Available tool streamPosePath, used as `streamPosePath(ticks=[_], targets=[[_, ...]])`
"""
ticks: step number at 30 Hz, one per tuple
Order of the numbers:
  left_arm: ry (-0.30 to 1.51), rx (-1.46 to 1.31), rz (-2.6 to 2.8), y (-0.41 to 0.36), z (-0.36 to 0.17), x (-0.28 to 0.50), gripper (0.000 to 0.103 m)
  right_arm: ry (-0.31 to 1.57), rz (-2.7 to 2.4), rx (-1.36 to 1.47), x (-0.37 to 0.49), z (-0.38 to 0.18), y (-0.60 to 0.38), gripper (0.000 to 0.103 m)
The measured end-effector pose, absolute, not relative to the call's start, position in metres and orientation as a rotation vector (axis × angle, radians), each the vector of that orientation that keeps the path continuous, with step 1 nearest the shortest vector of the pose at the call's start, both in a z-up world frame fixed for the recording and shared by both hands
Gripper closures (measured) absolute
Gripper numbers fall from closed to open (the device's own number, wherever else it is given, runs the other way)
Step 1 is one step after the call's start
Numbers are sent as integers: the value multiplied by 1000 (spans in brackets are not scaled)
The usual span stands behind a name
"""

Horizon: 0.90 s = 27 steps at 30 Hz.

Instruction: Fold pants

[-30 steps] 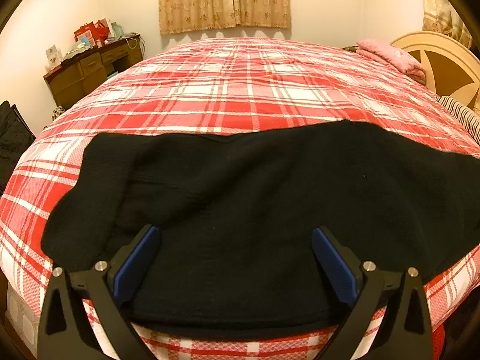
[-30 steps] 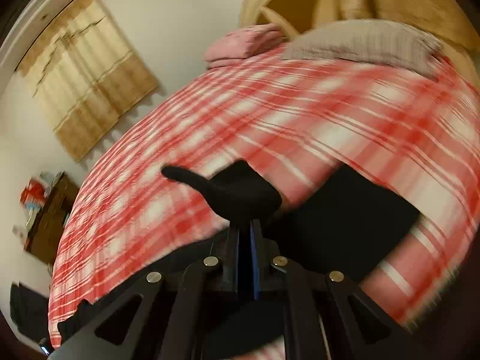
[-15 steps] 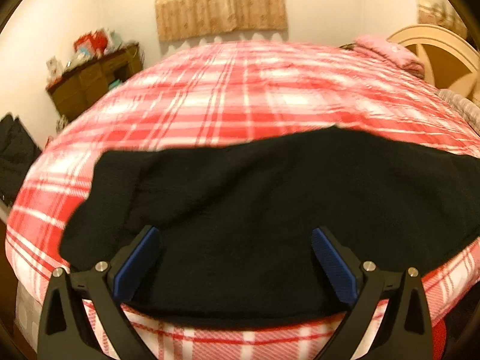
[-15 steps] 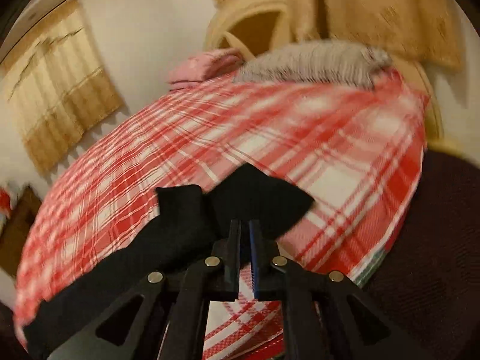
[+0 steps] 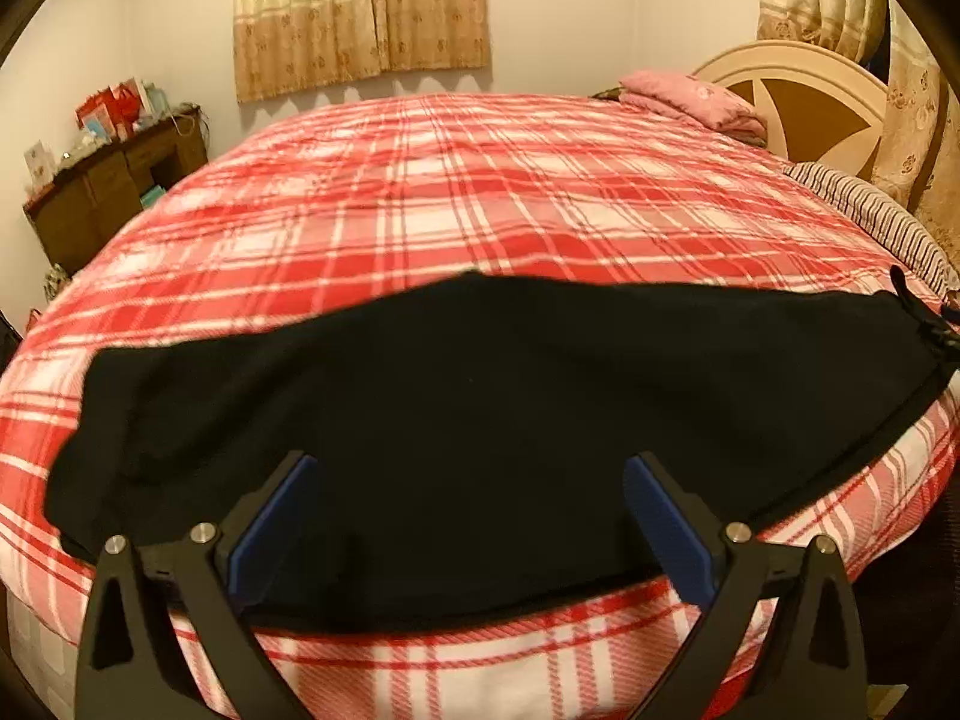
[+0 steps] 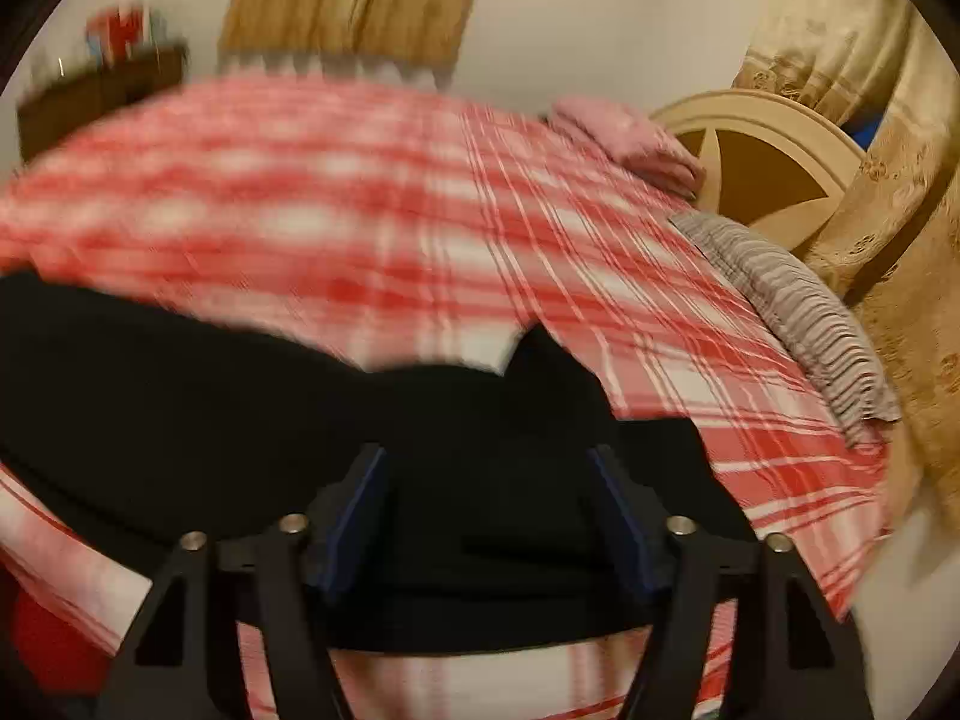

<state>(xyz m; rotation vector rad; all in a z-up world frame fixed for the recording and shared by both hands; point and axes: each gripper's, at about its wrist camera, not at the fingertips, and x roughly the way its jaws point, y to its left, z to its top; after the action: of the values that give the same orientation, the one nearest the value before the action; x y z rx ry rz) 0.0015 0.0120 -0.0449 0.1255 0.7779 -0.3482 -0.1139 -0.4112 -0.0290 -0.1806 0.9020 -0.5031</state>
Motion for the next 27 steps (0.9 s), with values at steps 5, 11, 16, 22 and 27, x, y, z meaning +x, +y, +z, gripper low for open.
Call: streamPosePath(ticks=[5, 11, 16, 22, 27], targets=[[796, 137, -335, 11, -49, 3, 0, 856, -518, 67, -141, -15, -450, 82], [821, 88, -341, 17, -51, 7, 0, 623, -615, 555, -204, 0, -523, 86], [823, 102, -344, 14, -51, 5, 0, 531, -580, 821, -223, -26, -552, 88], [813, 106, -354, 12, -46, 3, 0, 477, -744, 806, -240, -12, -556, 88], [773, 151, -339, 10, -44, -1, 0, 415, -719, 845, -260, 2, -528, 56]])
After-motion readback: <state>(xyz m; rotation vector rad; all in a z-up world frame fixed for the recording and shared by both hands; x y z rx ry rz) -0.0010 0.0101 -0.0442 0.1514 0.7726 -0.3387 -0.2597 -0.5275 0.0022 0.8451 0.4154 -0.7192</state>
